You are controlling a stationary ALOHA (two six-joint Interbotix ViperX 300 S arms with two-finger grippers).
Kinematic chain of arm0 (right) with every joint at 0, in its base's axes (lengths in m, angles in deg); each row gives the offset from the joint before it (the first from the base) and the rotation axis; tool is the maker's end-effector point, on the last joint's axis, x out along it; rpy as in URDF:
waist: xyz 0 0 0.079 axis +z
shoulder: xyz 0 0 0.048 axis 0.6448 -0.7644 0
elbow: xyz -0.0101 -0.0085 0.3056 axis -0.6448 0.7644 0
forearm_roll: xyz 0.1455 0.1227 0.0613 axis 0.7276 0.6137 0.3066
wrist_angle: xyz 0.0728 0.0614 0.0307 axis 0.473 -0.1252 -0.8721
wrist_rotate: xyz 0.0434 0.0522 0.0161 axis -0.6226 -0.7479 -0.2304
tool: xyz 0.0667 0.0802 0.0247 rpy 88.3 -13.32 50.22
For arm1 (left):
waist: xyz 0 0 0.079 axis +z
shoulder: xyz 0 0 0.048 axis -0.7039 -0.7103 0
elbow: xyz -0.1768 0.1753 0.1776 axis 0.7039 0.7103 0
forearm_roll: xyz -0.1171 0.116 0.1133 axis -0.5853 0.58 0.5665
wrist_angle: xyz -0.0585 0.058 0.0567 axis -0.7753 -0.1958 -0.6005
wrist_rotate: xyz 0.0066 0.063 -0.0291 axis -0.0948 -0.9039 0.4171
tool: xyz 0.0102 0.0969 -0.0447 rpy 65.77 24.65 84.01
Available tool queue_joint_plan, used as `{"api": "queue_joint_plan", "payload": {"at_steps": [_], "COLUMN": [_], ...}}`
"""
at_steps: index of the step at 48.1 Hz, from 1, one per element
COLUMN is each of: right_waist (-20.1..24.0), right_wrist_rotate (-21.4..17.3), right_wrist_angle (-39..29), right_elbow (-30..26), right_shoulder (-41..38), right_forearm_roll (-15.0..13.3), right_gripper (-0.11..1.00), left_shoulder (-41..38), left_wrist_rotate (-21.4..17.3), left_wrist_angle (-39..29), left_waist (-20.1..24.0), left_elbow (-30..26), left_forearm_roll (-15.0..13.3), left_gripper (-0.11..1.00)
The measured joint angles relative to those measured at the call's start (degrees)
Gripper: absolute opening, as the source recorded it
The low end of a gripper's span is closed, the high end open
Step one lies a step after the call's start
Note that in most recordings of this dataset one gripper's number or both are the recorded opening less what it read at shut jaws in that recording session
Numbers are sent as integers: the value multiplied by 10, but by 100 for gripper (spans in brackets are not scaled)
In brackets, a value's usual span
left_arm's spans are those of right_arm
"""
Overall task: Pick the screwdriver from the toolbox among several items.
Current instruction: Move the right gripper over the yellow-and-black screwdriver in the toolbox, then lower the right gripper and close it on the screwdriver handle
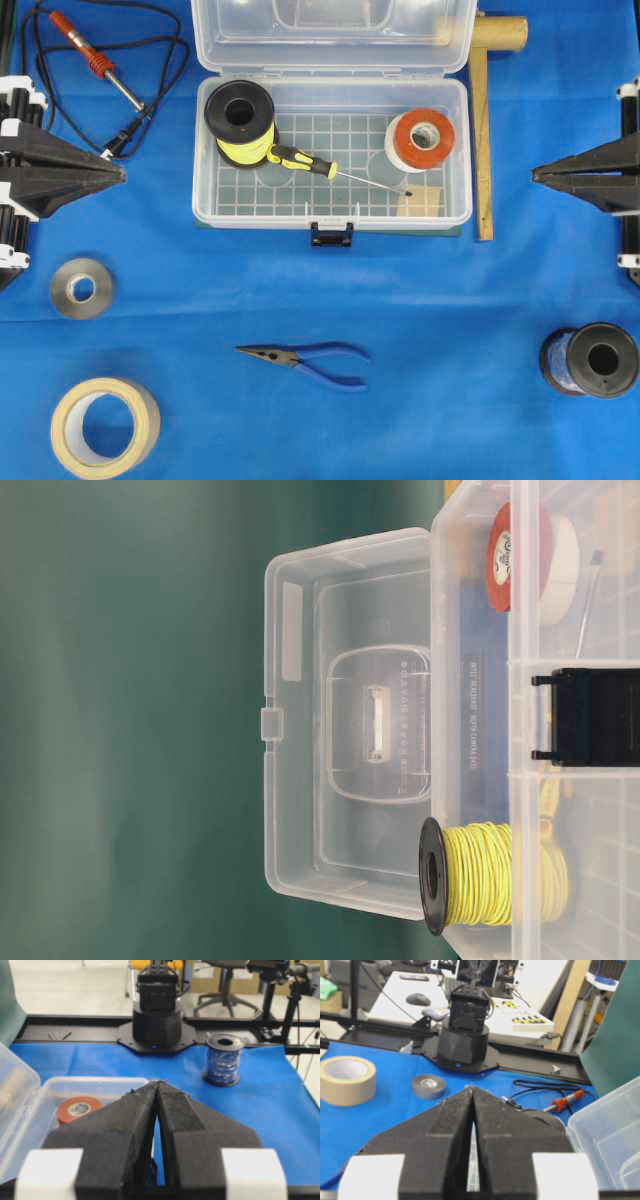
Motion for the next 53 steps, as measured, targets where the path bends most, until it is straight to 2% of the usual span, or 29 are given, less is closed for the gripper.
{"api": "queue_joint_plan", "payload": {"at_steps": [5,11,25,32,35,40,49,53], "right_waist": [-1,-1,-39,-64,-72,-83,-86,-87], "right_wrist_rotate": [-9,-25,-83,-147,-182,-233,-264,-276], "right_wrist_angle": [-9,-54,-178,-239,-266,-338,-464,-500], "right_elbow": [-4,-40,-188,-273,-306,-373,-486,-524], "right_shoulder": [-7,-45,-198,-292,-334,-411,-531,-582], "right_forearm_roll": [2,10,12,15,16,14,-4,-6], "right_gripper": [0,0,0,2,9,30,68,75], "left_shoulder": [0,0,-4,-4,-5,-5,-5,-5], "left_wrist_rotate": [-4,-4,-2,-1,0,0,0,0], "left_wrist_angle": [-2,-2,-1,2,5,10,11,11], "left_waist": [0,0,0,0,-1,0,-1,-1], "left_elbow": [0,0,0,0,1,1,0,1], "left_forearm_roll": [-11,-14,-14,-15,-16,-15,-16,-16], "left_gripper": [0,0,0,0,0,0,0,0]}}
